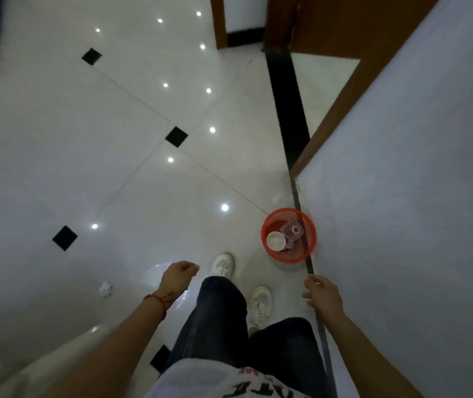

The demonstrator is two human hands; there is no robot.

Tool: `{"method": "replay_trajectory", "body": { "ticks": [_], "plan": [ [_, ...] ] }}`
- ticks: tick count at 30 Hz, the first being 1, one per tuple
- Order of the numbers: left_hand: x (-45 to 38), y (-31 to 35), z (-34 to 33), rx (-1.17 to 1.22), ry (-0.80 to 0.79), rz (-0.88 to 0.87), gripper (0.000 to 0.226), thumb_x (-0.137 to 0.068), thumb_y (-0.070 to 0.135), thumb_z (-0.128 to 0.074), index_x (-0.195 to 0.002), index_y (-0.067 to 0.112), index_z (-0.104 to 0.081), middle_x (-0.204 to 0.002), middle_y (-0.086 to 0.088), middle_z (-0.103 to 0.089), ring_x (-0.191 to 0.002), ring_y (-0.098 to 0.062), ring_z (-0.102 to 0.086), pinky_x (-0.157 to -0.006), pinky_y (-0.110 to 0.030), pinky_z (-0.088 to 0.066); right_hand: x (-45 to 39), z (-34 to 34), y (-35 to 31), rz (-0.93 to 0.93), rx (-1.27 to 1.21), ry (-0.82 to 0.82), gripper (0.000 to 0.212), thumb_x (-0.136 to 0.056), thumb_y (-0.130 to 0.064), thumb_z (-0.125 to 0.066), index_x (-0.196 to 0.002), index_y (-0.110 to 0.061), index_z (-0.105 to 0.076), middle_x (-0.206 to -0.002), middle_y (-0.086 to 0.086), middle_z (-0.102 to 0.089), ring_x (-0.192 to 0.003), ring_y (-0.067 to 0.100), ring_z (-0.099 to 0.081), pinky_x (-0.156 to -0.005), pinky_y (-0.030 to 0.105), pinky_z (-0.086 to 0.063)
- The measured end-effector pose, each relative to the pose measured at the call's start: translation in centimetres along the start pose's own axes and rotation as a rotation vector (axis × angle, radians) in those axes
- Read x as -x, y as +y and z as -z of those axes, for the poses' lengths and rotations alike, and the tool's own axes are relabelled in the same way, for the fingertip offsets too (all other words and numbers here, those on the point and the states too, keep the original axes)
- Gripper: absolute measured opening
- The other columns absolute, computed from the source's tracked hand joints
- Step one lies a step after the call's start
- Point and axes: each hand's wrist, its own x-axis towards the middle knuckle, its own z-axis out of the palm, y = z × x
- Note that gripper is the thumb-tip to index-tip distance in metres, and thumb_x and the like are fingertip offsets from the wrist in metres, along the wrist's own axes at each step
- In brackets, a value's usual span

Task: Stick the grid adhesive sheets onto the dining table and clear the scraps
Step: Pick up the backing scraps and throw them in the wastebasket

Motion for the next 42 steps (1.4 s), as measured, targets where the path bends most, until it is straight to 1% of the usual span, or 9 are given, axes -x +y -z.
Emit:
{"method": "replay_trajectory", "body": {
  "ticks": [6,10,13,17,21,25,30,36,42],
  "plan": [
    [5.8,-7.0,4.3,0.281,0.117,0.154,0.018,-0.090,0.017,-0.053,-0.095,0.004,-0.063,-0.093,-0.013,-0.062,-0.087,-0.026,-0.056,-0.077,-0.035,-0.049,3.7,-1.4,-3.5,0.035,0.060,-0.091,0.010,-0.089,-0.008,-0.052,-0.095,-0.001,-0.058,-0.083,0.014,-0.057,-0.063,0.022,-0.056,-0.052,0.025,-0.046],
    [7.6,-11.2,7.0,0.501,0.195,0.246,0.020,-0.092,0.017,-0.052,-0.101,0.001,-0.061,-0.093,-0.014,-0.061,-0.086,-0.026,-0.054,-0.071,-0.030,-0.045,4.8,-3.7,-7.2,0.093,0.162,-0.093,0.016,-0.092,-0.016,-0.054,-0.103,-0.005,-0.056,-0.101,0.018,-0.060,-0.086,0.033,-0.060,-0.077,0.044,-0.053],
    [7.8,-13.1,9.0,0.616,0.236,0.274,0.017,-0.093,0.015,-0.050,-0.098,0.002,-0.059,-0.092,-0.015,-0.060,-0.083,-0.026,-0.054,-0.069,-0.029,-0.044,4.7,-5.7,-10.2,0.121,0.302,-0.095,0.031,-0.092,-0.016,-0.053,-0.115,0.004,-0.057,-0.112,0.026,-0.061,-0.101,0.042,-0.060,-0.090,0.050,-0.051],
    [7.0,-13.5,12.0,0.731,0.262,0.286,0.013,-0.092,0.015,-0.051,-0.092,0.005,-0.059,-0.090,-0.015,-0.061,-0.078,-0.024,-0.054,-0.066,-0.027,-0.044,4.9,-9.4,-14.6,0.143,0.385,-0.146,0.027,-0.089,-0.013,-0.054,-0.111,0.002,-0.061,-0.113,0.025,-0.064,-0.105,0.042,-0.061,-0.090,0.050,-0.052],
    [5.1,-12.5,16.3,0.802,0.292,0.255,0.018,-0.092,0.018,-0.051,-0.099,0.004,-0.060,-0.090,-0.012,-0.062,-0.077,-0.020,-0.056,-0.061,-0.024,-0.045,5.9,-14.6,-18.2,0.188,0.327,-0.143,0.028,-0.092,-0.012,-0.050,-0.113,0.006,-0.055,-0.098,0.019,-0.062,-0.084,0.035,-0.059,-0.070,0.039,-0.049],
    [3.4,-11.2,21.4,0.879,0.360,0.223,0.019,-0.092,0.017,-0.052,-0.102,0.004,-0.060,-0.091,-0.012,-0.062,-0.074,-0.018,-0.054,-0.059,-0.024,-0.044,6.8,-20.2,-21.9,0.260,0.476,-0.214,0.033,-0.094,-0.011,-0.047,-0.124,0.005,-0.050,-0.123,0.024,-0.057,-0.105,0.039,-0.058,-0.088,0.041,-0.046],
    [1.7,-10.7,25.9,1.011,0.459,0.261,0.026,-0.092,0.016,-0.051,-0.110,-0.002,-0.059,-0.095,-0.014,-0.060,-0.082,-0.023,-0.054,-0.060,-0.023,-0.043,6.1,-26.2,-27.0,0.290,0.639,-0.341,0.034,-0.094,-0.011,-0.048,-0.124,0.006,-0.050,-0.123,0.026,-0.057,-0.108,0.041,-0.057,-0.085,0.040,-0.045],
    [1.1,-10.6,25.5,1.244,0.577,0.461,0.027,-0.093,0.020,-0.050,-0.109,0.001,-0.058,-0.098,-0.013,-0.059,-0.084,-0.022,-0.055,-0.069,-0.028,-0.045,5.2,-34.2,-35.2,0.310,0.890,-0.462,0.033,-0.094,-0.010,-0.050,-0.121,0.009,-0.052,-0.123,0.029,-0.056,-0.102,0.041,-0.058,-0.087,0.045,-0.046],
    [1.8,-8.8,19.6,1.498,0.660,0.638,0.027,-0.093,0.021,-0.051,-0.109,0.001,-0.058,-0.095,-0.011,-0.060,-0.076,-0.017,-0.054,-0.060,-0.024,-0.044,7.9,-44.1,-41.2,0.341,1.089,-0.600,0.036,-0.094,-0.011,-0.050,-0.124,0.009,-0.049,-0.126,0.029,-0.054,-0.101,0.038,-0.057,-0.076,0.039,-0.047]
  ]
}}
